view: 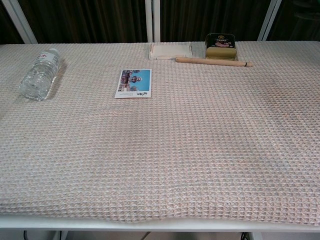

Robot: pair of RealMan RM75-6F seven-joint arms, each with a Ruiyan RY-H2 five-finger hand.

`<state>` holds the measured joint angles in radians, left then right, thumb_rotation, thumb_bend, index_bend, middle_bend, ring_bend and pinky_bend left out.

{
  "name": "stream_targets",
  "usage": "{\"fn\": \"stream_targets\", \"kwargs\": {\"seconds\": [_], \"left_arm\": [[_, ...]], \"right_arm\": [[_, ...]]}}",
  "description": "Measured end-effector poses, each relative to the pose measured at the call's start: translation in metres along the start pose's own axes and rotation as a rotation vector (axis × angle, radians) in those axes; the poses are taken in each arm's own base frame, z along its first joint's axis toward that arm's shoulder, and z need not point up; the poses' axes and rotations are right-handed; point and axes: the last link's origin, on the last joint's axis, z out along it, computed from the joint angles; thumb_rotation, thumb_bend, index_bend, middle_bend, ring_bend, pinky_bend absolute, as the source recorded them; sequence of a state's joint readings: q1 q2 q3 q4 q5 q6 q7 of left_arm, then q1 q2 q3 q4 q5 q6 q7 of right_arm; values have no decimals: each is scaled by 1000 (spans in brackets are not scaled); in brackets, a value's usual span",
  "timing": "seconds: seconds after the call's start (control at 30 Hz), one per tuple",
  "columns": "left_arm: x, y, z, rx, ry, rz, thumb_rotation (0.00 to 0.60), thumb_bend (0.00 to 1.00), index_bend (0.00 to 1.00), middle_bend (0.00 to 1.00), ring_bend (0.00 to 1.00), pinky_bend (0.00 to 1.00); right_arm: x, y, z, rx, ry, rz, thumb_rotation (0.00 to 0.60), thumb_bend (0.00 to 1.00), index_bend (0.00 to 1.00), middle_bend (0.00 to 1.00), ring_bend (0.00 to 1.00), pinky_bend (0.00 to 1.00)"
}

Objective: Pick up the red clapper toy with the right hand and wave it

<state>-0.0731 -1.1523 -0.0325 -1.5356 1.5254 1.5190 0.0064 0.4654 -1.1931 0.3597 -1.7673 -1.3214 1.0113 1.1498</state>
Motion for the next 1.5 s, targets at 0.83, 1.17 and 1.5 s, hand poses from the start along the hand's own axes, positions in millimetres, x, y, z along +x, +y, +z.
{"fn": "stream_targets", "kwargs": {"seconds": [0.83, 1.17, 1.5], "left_arm": [[0, 0, 0, 2, -7, 1, 600, 159, 38, 5, 0, 0], [-1, 1, 2, 1, -11, 2, 600, 159, 38, 5, 0, 0], [0, 0, 1, 1, -8, 1, 600, 159, 38, 5, 0, 0]], "right_arm": [[19, 24, 5, -61, -95, -847, 600, 477, 933, 789, 767, 921], [10, 18, 6, -41, -67, -1200, 600, 477, 943, 805, 767, 921], [2, -15, -4, 136, -21, -561, 600, 452, 948, 811, 767, 921]]}}
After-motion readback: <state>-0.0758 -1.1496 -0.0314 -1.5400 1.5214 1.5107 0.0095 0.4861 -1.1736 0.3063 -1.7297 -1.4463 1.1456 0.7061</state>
